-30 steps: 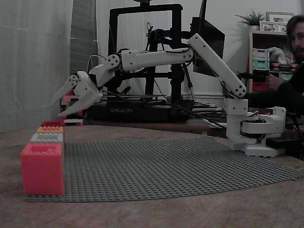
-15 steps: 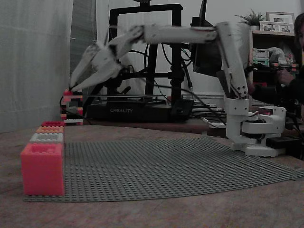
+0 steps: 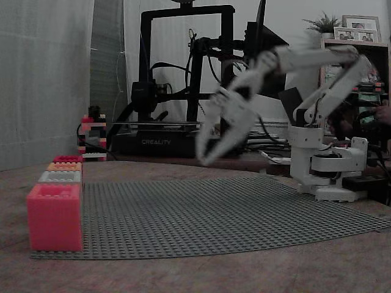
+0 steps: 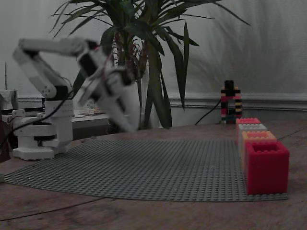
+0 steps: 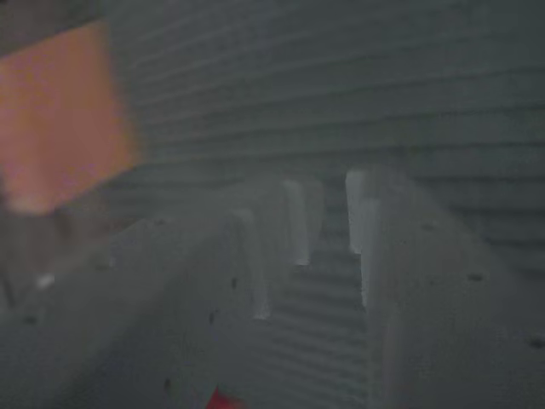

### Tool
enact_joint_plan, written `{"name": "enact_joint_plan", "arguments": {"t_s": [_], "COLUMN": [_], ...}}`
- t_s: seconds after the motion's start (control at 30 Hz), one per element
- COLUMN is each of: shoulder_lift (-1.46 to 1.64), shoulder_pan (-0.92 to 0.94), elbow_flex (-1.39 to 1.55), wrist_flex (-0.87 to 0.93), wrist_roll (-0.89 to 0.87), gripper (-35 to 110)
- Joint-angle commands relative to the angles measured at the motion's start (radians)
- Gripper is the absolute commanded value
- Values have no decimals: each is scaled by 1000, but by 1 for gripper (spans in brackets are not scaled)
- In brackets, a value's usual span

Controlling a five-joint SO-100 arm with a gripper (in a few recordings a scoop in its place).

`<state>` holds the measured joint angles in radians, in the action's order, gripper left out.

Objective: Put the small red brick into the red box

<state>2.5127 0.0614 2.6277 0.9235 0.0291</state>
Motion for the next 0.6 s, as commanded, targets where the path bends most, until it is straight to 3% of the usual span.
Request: {"name": "enact_joint_plan", "arguments": {"t_s": [0.0,0.57], "shoulder_lift": [293,707], "shoulder_pan": [-20,-109], "elbow_flex": [114,250], "wrist_flex": [92,380], "wrist_roll": [15,-11], "gripper": [0,0]}}
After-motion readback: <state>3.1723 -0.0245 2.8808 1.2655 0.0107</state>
